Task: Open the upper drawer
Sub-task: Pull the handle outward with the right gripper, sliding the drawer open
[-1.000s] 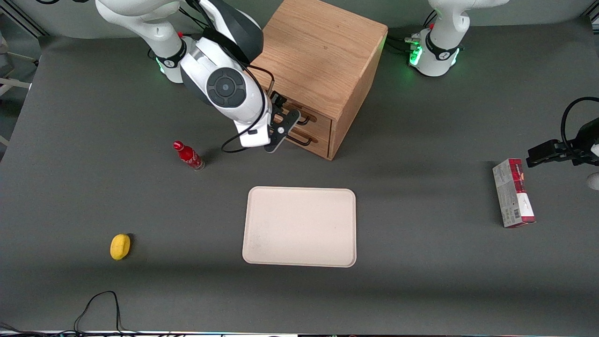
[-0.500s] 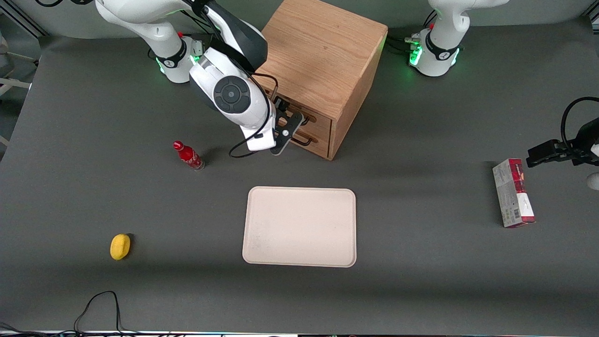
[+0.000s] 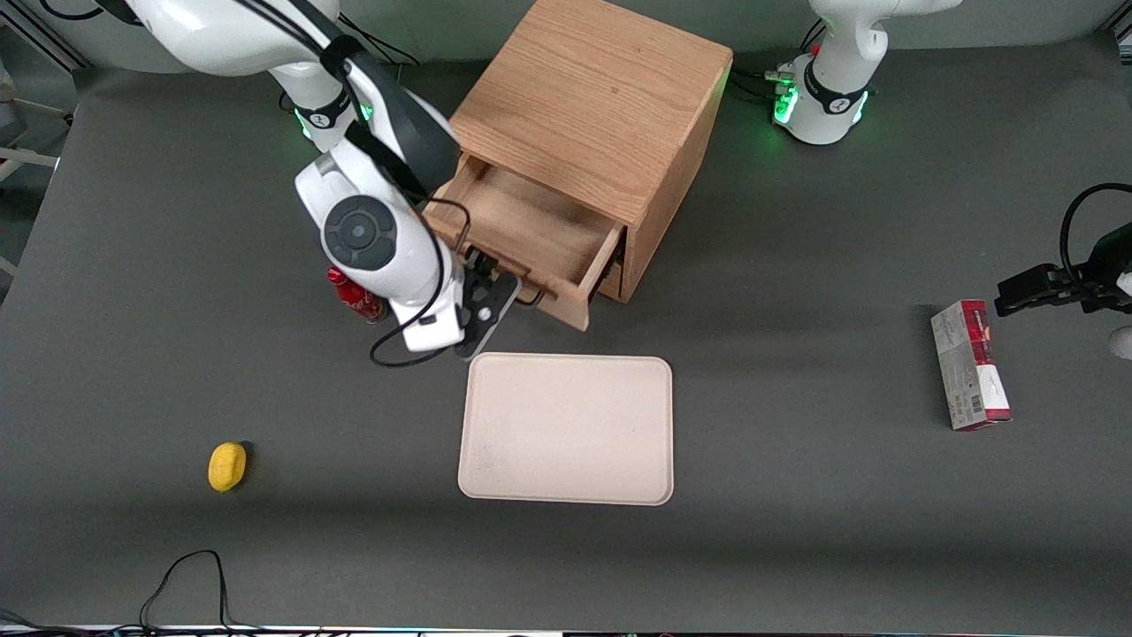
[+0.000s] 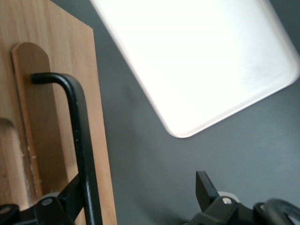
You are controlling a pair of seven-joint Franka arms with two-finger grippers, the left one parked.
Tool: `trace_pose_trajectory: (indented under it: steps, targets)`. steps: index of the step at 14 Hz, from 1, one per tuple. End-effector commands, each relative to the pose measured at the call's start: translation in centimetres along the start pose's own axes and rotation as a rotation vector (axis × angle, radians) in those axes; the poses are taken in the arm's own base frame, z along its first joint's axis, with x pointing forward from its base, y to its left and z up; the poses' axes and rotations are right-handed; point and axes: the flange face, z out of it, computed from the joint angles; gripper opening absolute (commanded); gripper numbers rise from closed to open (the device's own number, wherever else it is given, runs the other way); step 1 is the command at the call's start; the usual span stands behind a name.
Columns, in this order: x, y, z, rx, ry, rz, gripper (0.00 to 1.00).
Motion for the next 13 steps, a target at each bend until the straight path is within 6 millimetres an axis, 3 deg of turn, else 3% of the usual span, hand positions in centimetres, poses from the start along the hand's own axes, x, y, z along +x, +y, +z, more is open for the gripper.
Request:
trace_pose_trajectory:
  steps: [1,2,5,6,7,8,11,13]
  targets:
    - [0.7,2.3,-2.8,-0.074,0.028,-0.021,1.0]
    - [-0.5,4.0,-4.8,-0.119,0.026,0.008,1.0]
    - [-2.4,6.3,-11.8,-0.162,0.053,0.06,1.0]
    - [-4.1,8.3,-13.8,-0.187,0.087,0.116,1.0]
    - [-5.4,9.2,-15.6,-0.184,0.119,0.153,1.0]
    - [-8.5,10.8,-17.7,-0.176,0.132,0.216,1.0]
    - [-18.3,13.0,-18.5,-0.091,0.119,0.455,1.0]
    - [-22.5,12.3,-18.5,-0.07,0.109,0.72,1.0]
